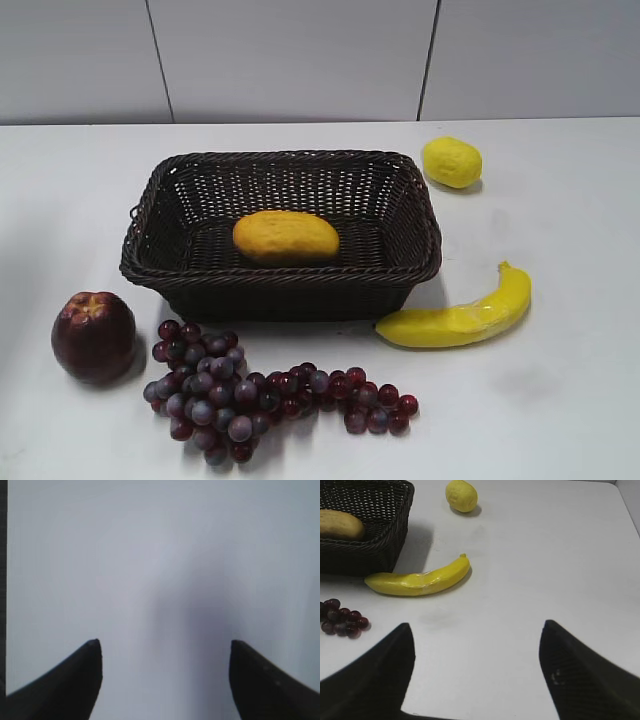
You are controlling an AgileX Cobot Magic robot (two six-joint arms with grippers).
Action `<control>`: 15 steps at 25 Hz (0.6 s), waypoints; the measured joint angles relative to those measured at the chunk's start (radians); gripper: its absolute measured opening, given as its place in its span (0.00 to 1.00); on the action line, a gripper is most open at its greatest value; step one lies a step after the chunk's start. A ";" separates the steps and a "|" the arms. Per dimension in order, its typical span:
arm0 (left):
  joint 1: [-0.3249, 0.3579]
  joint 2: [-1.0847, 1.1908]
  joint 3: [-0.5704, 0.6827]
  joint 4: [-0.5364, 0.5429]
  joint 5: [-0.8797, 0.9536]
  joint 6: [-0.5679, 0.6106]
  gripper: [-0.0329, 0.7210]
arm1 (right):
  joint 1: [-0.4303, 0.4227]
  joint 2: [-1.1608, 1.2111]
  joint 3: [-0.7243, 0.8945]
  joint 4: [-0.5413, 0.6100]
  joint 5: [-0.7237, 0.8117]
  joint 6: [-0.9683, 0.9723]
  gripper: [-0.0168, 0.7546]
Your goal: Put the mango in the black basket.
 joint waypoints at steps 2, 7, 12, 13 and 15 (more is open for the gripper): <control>-0.009 -0.046 0.044 -0.014 -0.001 0.000 0.82 | 0.000 0.000 0.000 0.000 0.000 0.000 0.79; -0.037 -0.187 0.254 -0.020 -0.002 -0.001 0.82 | 0.000 0.000 0.000 0.000 0.000 0.000 0.79; -0.038 -0.391 0.525 -0.012 0.001 -0.001 0.82 | 0.000 0.000 0.000 0.000 0.000 0.000 0.79; -0.038 -0.431 0.569 -0.011 0.004 -0.001 0.82 | 0.000 0.000 0.000 0.000 0.000 0.000 0.79; -0.038 -0.520 0.662 -0.011 0.003 -0.001 0.82 | 0.000 0.000 0.000 0.000 0.000 0.000 0.79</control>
